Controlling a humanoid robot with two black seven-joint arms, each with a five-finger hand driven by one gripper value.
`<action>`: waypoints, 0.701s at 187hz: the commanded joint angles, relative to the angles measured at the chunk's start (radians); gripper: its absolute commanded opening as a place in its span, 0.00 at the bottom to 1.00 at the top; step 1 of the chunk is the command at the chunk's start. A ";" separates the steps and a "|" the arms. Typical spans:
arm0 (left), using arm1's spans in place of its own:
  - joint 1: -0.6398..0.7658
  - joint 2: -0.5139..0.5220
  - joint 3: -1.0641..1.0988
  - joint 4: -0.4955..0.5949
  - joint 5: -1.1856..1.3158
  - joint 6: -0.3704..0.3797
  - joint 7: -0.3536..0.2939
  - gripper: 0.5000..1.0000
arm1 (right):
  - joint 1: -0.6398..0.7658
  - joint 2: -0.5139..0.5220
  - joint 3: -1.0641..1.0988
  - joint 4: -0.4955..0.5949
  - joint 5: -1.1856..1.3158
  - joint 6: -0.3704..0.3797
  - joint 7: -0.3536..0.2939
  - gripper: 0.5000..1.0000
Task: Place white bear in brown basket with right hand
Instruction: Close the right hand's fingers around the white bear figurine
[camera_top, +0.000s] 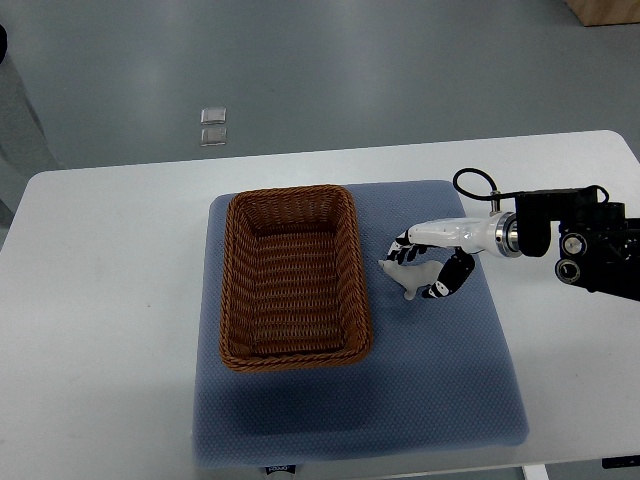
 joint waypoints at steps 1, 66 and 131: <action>0.000 0.000 0.000 0.000 0.000 0.000 0.000 1.00 | -0.002 0.006 0.000 -0.006 -0.012 0.000 0.000 0.50; 0.000 0.000 0.000 0.000 0.000 0.000 0.000 1.00 | -0.009 0.031 0.000 -0.024 -0.028 0.003 0.000 0.18; 0.000 0.000 0.000 0.000 0.000 0.000 0.000 1.00 | 0.001 0.019 0.002 -0.027 -0.031 0.011 0.002 0.00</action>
